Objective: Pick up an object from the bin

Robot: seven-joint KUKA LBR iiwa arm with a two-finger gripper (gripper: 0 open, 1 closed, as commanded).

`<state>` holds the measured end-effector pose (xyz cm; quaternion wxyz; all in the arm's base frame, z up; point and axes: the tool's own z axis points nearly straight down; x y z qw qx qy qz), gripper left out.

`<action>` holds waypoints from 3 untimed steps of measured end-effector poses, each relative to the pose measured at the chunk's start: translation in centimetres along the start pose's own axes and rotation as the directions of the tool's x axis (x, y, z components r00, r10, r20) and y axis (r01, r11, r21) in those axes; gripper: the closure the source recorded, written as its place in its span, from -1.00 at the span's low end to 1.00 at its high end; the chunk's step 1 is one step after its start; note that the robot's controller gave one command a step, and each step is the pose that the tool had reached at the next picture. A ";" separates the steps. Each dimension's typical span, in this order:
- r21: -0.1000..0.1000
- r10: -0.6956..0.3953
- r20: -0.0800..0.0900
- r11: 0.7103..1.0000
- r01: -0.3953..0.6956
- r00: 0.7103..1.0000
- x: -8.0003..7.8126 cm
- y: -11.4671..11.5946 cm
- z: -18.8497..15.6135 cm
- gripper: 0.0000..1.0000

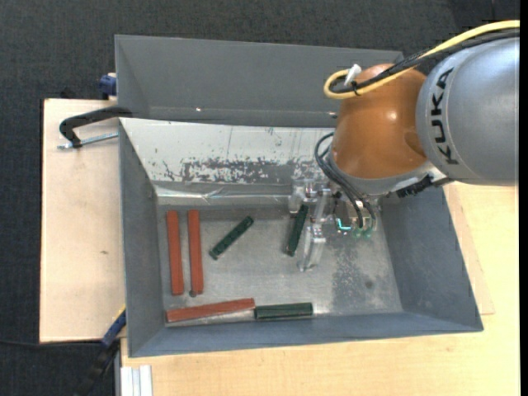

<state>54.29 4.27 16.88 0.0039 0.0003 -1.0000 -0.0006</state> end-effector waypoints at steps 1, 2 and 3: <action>0.000 0.000 0.005 1.000 0.000 1.000 -0.1 0.0 -0.3 -1.00; -0.001 0.074 0.014 0.997 -0.074 0.997 -1.7 1.3 2.6 -1.00; -0.001 -0.149 0.001 0.989 0.149 0.989 -3.6 -5.5 4.4 -1.00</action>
Offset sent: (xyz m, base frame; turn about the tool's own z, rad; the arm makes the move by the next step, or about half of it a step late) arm 0.0290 0.0301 -0.0696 0.1547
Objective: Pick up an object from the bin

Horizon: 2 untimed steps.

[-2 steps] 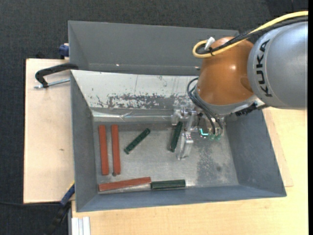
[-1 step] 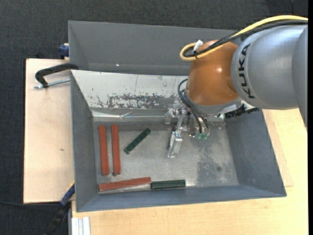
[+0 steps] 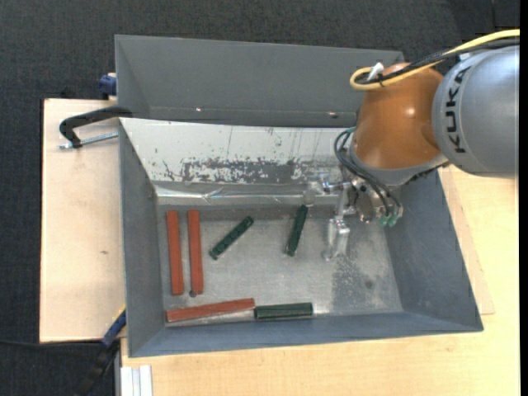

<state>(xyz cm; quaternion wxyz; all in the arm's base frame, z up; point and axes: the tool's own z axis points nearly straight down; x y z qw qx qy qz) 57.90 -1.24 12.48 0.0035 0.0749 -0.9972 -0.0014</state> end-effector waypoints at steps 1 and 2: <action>0.012 -0.076 0.020 0.997 0.076 0.997 -1.7 -5.0 -4.5 -1.00; 0.006 -0.105 0.014 0.994 0.105 0.994 -1.4 1.2 0.9 -1.00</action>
Offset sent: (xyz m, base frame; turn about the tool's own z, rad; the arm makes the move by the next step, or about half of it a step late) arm 0.0000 0.0637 -0.0548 -0.1322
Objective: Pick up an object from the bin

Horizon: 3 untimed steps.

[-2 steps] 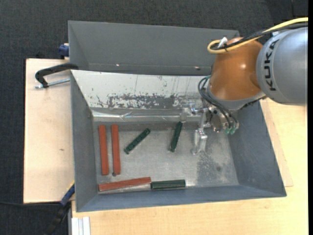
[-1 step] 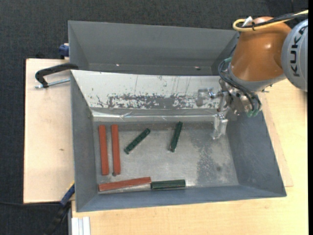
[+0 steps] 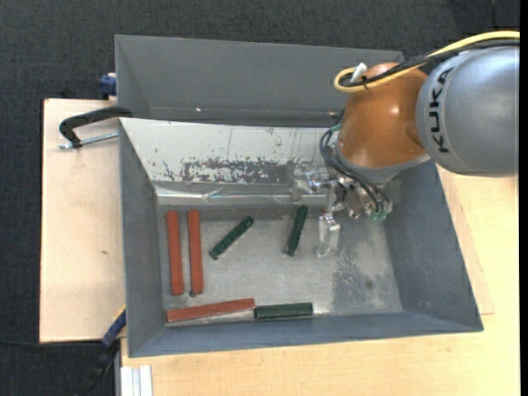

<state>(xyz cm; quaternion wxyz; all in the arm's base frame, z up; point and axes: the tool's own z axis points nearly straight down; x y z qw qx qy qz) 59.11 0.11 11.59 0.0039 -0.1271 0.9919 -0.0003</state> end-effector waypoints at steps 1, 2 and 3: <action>-0.007 -0.013 -0.010 1.000 0.013 1.000 -0.8 4.1 3.2 -1.00; -0.003 -0.092 -0.002 0.996 0.092 0.996 -1.6 2.4 4.5 1.00; -0.003 -0.092 -0.002 0.996 0.092 0.996 -1.6 2.4 4.5 1.00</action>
Offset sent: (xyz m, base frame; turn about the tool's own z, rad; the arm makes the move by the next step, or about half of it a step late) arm 0.0082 0.0265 -0.0459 -0.0933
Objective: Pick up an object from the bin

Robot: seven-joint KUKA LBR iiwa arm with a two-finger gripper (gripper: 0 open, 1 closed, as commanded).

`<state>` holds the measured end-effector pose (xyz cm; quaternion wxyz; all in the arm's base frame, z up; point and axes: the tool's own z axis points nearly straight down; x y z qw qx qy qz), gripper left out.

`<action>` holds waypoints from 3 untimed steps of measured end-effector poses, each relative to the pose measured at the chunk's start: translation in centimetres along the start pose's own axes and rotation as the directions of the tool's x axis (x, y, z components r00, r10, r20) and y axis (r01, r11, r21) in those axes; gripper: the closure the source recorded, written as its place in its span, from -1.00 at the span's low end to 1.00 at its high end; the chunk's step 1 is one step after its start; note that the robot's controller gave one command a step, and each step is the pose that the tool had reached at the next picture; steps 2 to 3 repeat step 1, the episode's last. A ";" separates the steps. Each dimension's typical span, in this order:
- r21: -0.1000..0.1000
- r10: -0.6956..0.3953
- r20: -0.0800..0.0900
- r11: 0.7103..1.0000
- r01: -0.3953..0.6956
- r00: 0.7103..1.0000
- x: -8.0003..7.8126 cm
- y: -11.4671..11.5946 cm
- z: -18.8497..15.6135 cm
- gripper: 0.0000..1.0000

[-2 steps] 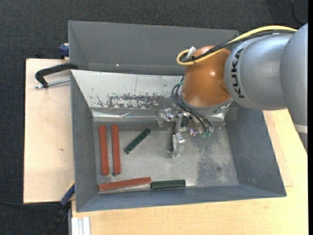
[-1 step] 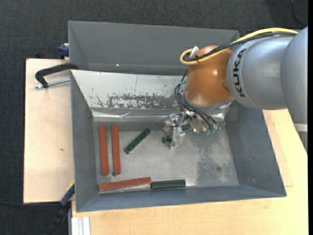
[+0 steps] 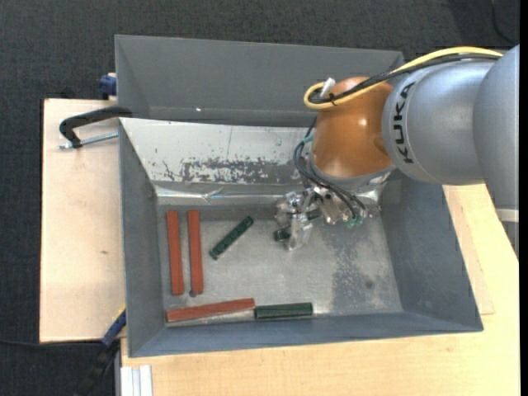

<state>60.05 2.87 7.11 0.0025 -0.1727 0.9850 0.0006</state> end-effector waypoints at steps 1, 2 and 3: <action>0.000 0.059 0.001 0.998 -0.059 0.998 3.9 4.0 -13.8 1.00; 0.000 0.059 0.001 0.998 -0.059 0.998 3.9 4.0 -13.8 1.00; 0.000 0.059 0.001 0.998 -0.059 0.998 3.9 4.0 -13.8 1.00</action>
Offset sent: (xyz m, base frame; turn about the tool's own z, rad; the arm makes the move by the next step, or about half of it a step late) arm 0.0000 0.0000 0.0000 0.0000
